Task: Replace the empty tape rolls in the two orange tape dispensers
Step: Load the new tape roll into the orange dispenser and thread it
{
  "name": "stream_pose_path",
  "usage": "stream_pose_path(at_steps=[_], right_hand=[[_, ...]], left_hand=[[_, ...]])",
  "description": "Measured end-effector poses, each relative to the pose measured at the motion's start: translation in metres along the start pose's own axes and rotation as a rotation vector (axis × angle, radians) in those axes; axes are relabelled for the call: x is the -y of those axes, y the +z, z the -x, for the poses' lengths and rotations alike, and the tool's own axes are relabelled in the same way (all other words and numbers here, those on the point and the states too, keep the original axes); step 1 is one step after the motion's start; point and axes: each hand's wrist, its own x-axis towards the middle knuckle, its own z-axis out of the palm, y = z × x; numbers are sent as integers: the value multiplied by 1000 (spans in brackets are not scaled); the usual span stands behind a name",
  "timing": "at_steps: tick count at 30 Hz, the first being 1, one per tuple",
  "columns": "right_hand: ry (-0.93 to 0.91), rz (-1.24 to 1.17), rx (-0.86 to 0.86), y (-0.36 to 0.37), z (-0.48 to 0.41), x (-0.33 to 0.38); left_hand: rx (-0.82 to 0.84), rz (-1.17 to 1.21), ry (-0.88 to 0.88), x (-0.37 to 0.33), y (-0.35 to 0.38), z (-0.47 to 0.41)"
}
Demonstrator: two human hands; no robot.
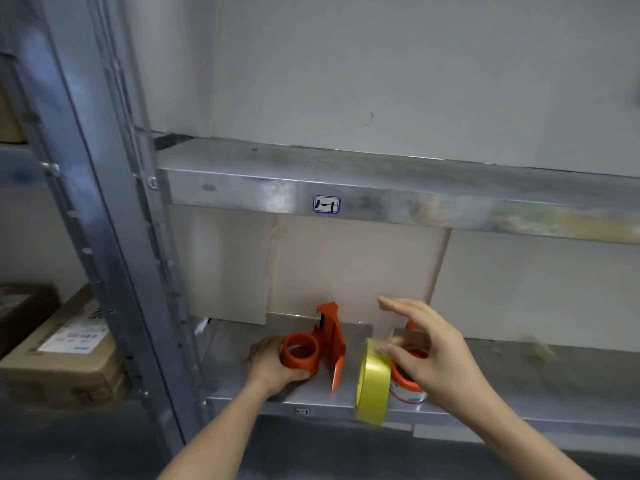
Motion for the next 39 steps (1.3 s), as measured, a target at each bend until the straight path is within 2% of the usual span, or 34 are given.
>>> stream_pose_path(at_steps=[4,9,21,31,35,39], right_hand=[[-15,10,4,7,-7,1],[12,9,9,19,-12,-2],[118,-16,-29,52,-27,-23],[147,19,39,60,-48,-43],[132,29,66,65,-53,-49],[124,14,83,70,-56,-51]], left_hand=[[-4,177,22,-5,-8,5],[46,272,49,-7,-15,15],[269,381,82,-17,-19,21],[320,477,92,-20,-19,18],[307,571,73,-25,-17,22],[244,568,72,-26,-9,23]])
